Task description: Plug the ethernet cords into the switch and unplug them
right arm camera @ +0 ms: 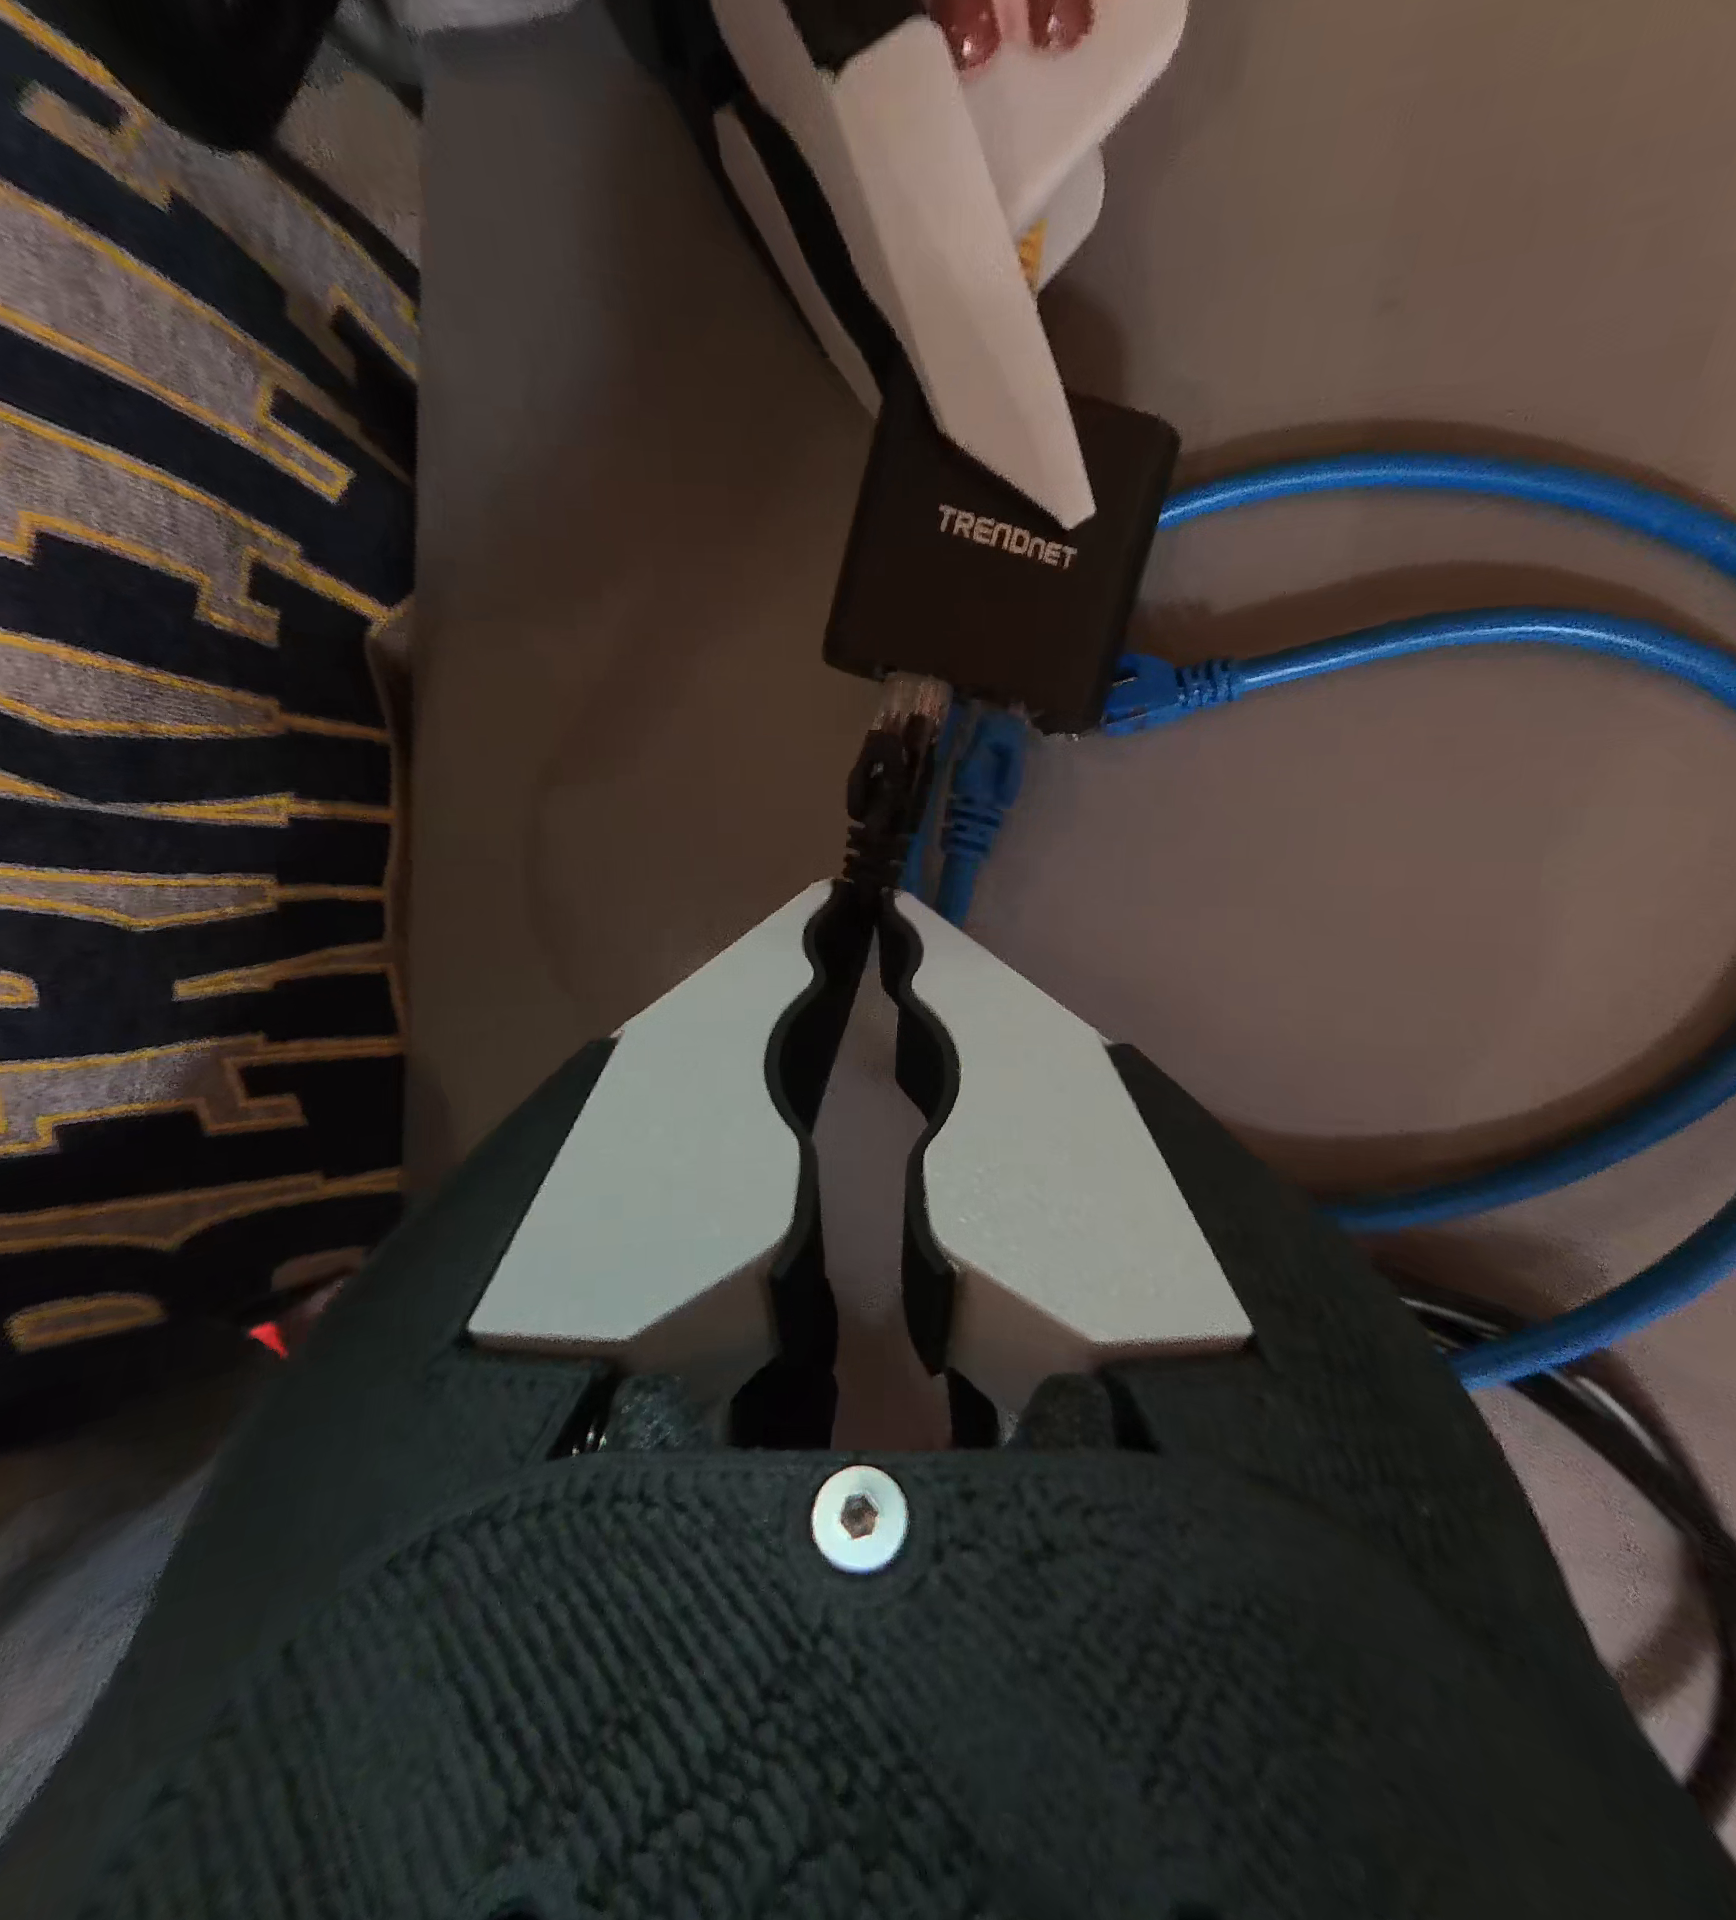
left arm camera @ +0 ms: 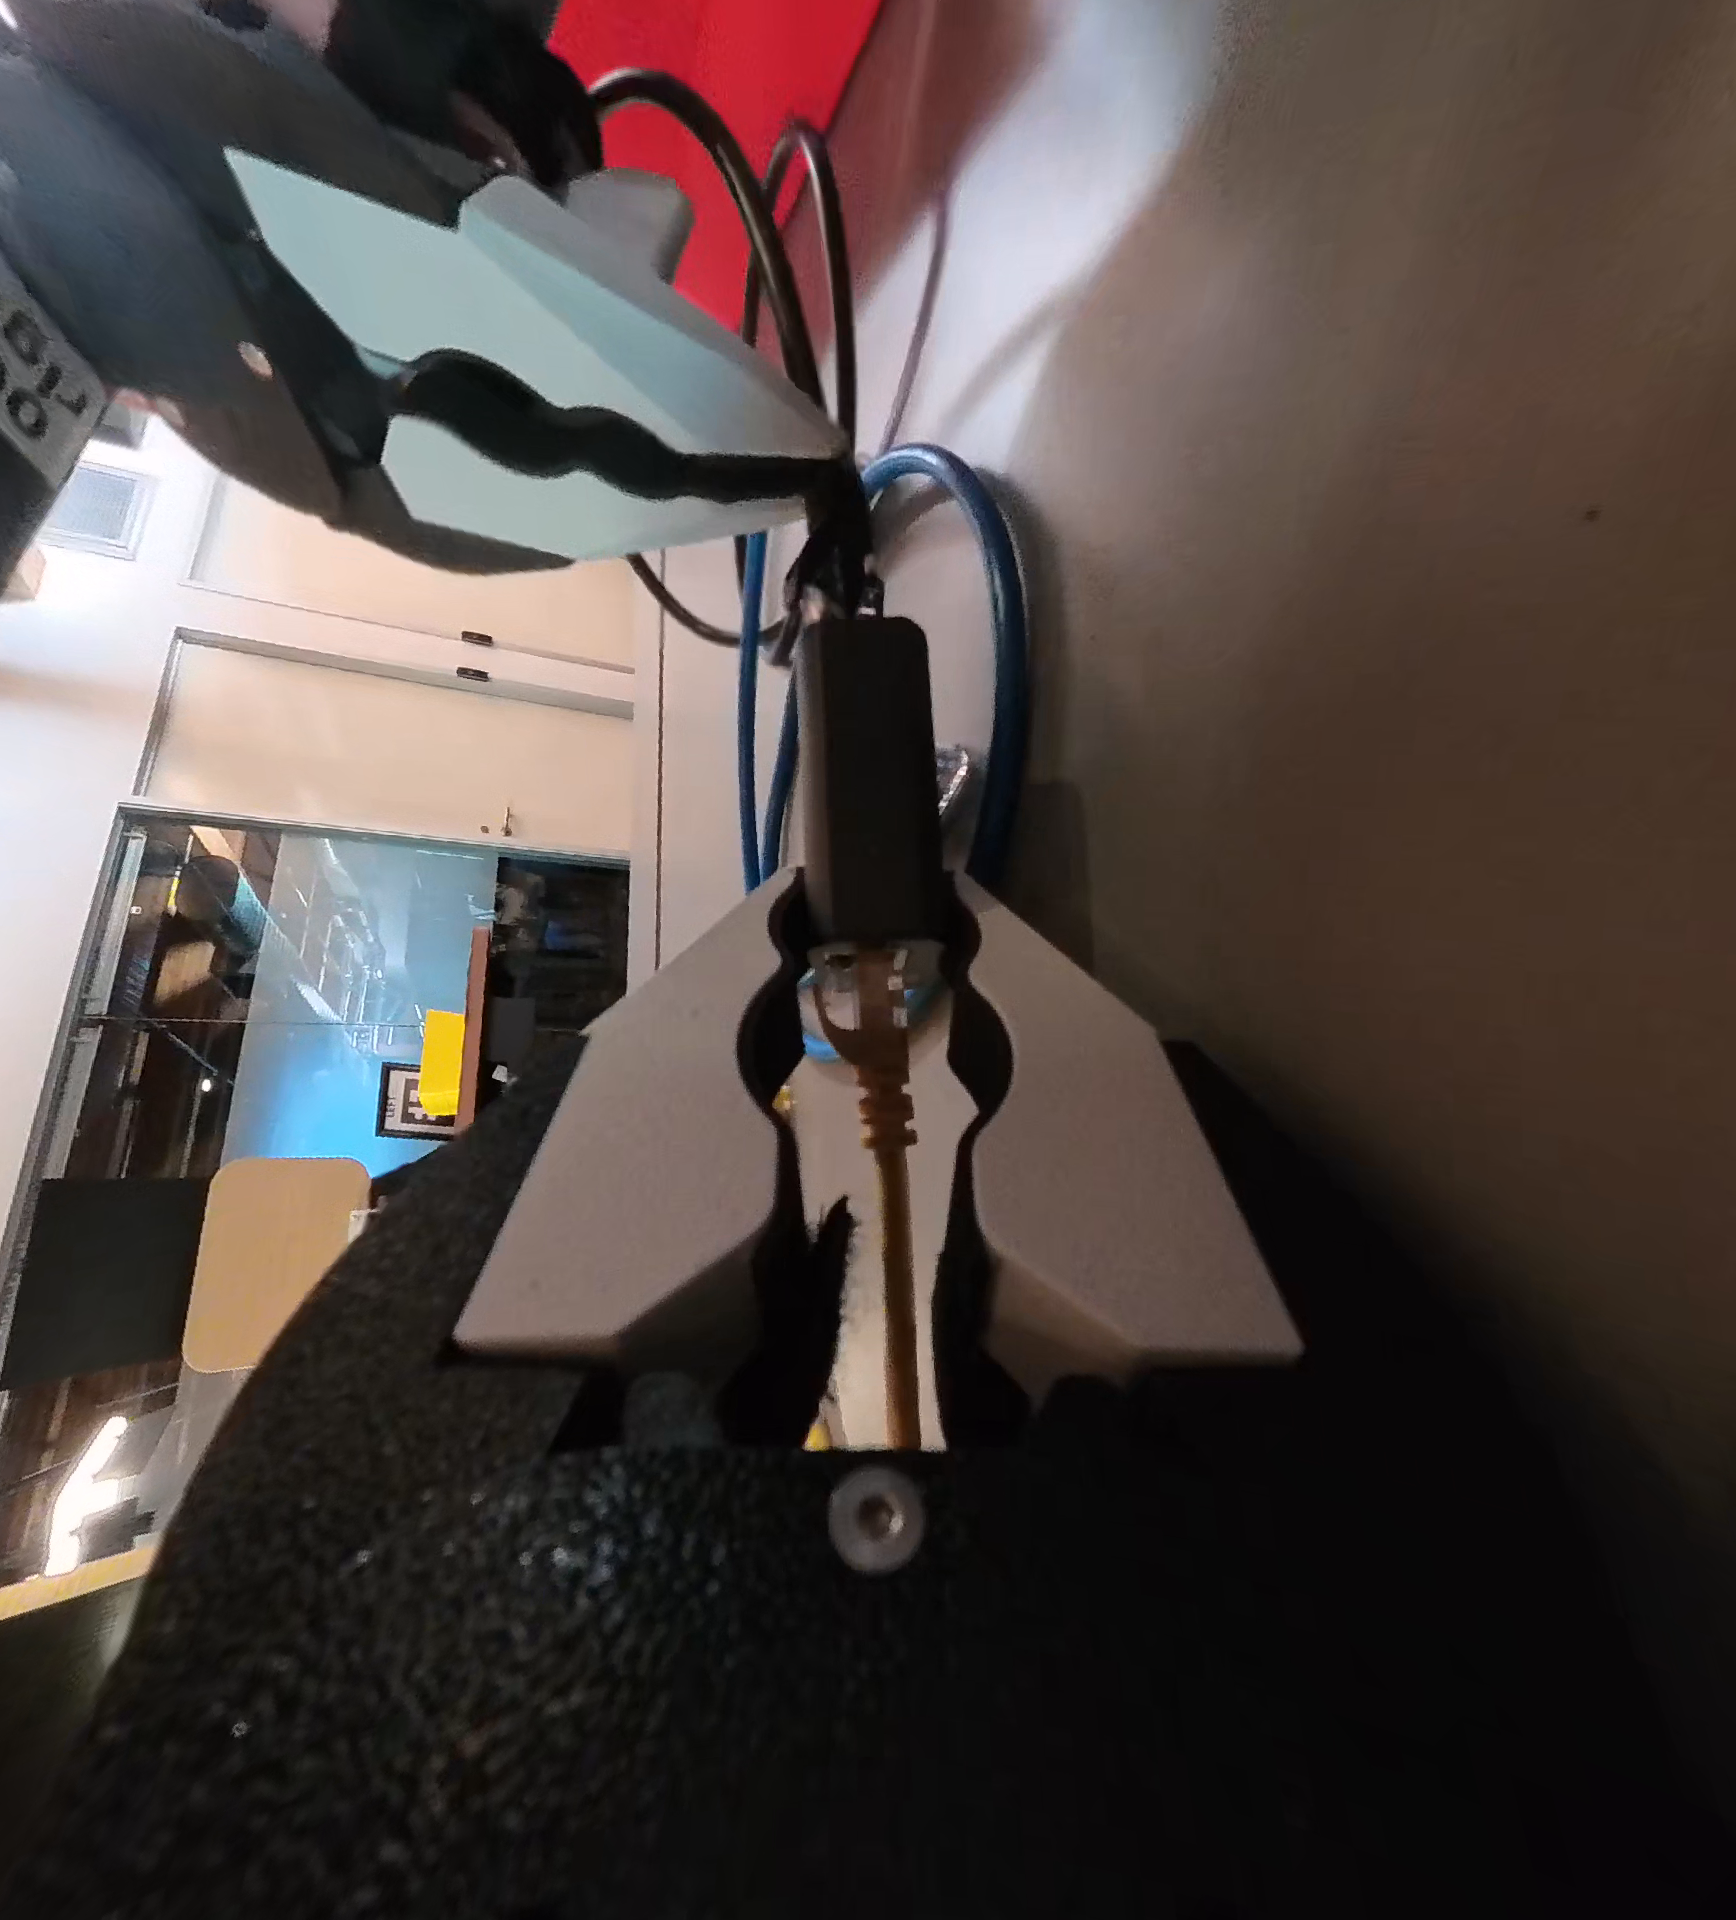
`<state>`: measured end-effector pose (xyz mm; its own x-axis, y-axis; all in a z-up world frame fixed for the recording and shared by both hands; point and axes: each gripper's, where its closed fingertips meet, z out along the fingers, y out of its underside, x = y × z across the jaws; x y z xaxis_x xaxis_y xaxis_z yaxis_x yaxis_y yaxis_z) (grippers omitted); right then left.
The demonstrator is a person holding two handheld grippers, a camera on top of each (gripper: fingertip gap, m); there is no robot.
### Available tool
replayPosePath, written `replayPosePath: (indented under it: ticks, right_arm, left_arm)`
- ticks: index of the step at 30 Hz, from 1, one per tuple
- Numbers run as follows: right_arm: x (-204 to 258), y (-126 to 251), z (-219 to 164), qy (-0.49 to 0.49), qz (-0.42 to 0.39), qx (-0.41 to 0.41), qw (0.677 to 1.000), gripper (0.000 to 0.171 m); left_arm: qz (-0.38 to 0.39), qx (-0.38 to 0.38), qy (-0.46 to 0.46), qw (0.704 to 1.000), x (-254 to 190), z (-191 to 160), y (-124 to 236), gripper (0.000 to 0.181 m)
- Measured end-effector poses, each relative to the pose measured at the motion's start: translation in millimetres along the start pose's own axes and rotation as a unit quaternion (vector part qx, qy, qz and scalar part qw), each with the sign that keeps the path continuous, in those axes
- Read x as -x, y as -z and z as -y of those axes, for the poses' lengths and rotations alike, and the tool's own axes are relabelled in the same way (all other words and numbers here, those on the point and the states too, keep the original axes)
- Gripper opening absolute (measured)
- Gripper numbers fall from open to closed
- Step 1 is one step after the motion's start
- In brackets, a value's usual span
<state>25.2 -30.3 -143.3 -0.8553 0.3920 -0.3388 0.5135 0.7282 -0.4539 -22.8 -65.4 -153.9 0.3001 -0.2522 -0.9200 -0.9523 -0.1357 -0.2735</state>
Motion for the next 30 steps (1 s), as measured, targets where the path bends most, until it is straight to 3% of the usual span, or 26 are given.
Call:
replayPosePath:
  ticks: [4,10,13,21,30]
  right_arm:
    - [4,-3,2,-0.010,-0.008,-0.047,0.999,0.002]
    - [13,-11,3,-0.074,0.083,-0.098,0.989,0.002]
    - [8,-7,5,-0.092,0.090,-0.128,0.983,0.002]
    - [3,-9,8,-0.077,-0.001,-0.175,0.981,0.001]
    - [0,-10,12,-0.075,-0.047,-0.222,0.971,0.000]
  left_arm:
    - [0.004,0.013,-0.011,1.000,0,-2,-2,0.021]
    - [0.019,0.026,-0.063,0.997,0,1,-2,0.022]
    - [0.019,0.025,-0.063,0.998,0,2,-2,0.022]
    - [0.017,0.039,-0.043,0.998,-1,2,-4,0.021]
    - [0.021,0.060,-0.040,0.997,-2,4,-6,0.021]
